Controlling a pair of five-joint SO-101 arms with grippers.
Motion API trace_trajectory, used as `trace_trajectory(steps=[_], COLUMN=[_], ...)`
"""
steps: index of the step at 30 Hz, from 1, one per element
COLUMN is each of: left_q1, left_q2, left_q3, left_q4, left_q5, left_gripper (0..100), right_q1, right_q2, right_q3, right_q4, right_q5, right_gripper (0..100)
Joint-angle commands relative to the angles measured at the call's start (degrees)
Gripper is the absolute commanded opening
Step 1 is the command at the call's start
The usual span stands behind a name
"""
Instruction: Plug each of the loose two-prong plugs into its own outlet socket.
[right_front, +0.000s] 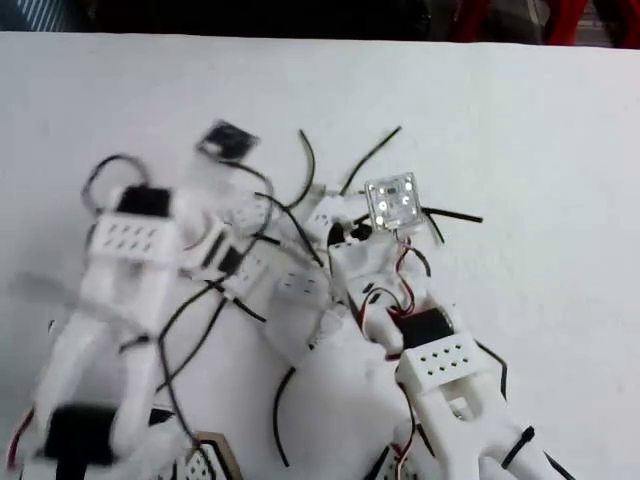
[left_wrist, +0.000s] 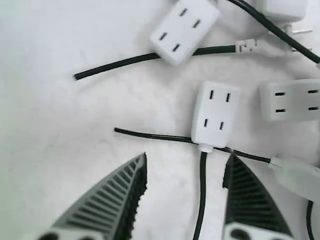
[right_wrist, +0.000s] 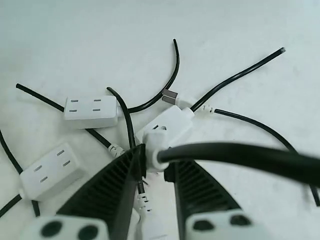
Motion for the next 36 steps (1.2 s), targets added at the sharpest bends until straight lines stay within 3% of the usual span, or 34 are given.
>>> trace_trajectory(steps=[1,8,15,23,31,36], left_q1=[-8.04,-19.38,-20.53,-20.62,-20.62,-20.62], left_q2=[-13.67,-19.3,-19.56,-19.38,-19.38,-19.38], left_q3=[8.18,25.76,37.54,37.71,37.71,37.71], left_q4=[-4.22,-16.97,-29.01,-29.54,-29.63,-29.63], left_q5=[0.79,0.44,0.35,0.79,0.79,0.79], left_gripper=[25,25,25,25,25,25], right_q1=[-4.26,-11.56,-18.24,-18.33,-18.33,-18.33], right_q2=[0.04,0.22,9.27,29.67,37.58,37.85], right_q3=[-2.02,-7.12,-11.78,-20.92,-34.11,-35.34], right_q4=[2.07,4.62,-3.03,-8.48,8.22,10.86], right_q5=[1.76,3.52,11.6,20.92,21.45,21.45], right_gripper=[1.7,1.6,1.7,1.7,1.7,1.7])
